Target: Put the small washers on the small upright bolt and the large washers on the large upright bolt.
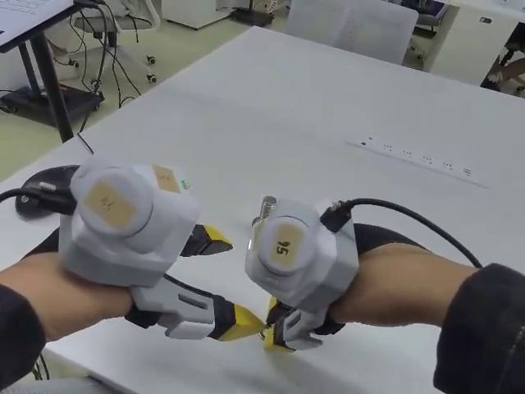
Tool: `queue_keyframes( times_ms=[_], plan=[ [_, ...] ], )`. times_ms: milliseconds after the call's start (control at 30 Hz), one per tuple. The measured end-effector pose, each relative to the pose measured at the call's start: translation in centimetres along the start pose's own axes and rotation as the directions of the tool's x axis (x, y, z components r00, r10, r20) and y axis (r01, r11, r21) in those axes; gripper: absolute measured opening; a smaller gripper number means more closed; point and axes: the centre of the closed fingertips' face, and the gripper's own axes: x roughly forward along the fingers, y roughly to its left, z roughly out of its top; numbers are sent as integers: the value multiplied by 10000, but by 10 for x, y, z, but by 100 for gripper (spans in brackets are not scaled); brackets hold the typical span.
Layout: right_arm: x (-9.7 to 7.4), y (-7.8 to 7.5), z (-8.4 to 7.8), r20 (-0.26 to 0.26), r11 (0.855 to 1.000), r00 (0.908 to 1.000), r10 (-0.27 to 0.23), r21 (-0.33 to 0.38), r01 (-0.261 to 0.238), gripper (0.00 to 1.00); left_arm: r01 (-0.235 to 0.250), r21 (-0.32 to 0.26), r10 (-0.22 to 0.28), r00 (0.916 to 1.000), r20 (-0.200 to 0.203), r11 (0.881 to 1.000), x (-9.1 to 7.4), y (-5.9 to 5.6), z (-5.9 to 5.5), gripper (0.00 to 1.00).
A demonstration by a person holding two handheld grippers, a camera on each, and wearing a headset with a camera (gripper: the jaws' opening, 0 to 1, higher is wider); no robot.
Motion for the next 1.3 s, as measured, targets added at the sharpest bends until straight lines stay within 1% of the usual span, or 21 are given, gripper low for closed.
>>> queue_keyframes(
  times_ms=[200,400,500,533,633,1033,1300],
  plan=[
    [1,-2,0,-36,9999,10000,2,-102,-3,14,26,-1,-26,10000,-19,10000,1,1,0,59],
    [1,-2,0,-15,10000,10000,1,-38,-1,13,30,-13,-30,10000,-7,10000,2,1,0,59],
    [1,-2,0,104,9998,9999,5,186,-7,13,38,-17,-38,10000,-3,10000,2,1,0,59],
    [0,-2,0,222,9991,9997,60,430,-70,13,36,-19,-36,10000,-1,10000,1,1,0,59],
    [-1,-2,-2,200,9983,9998,77,575,-88,13,36,-18,-36,10000,6,10000,1,1,0,59],
    [-18,-11,-18,205,9931,9995,-255,1152,230,13,64,3,-64,10000,-5,10000,0,-1,-1,58],
    [-30,-20,-36,245,9831,9984,-505,1773,454,13,78,2,-78,10000,16,10000,-1,-2,0,58]
  ],
)
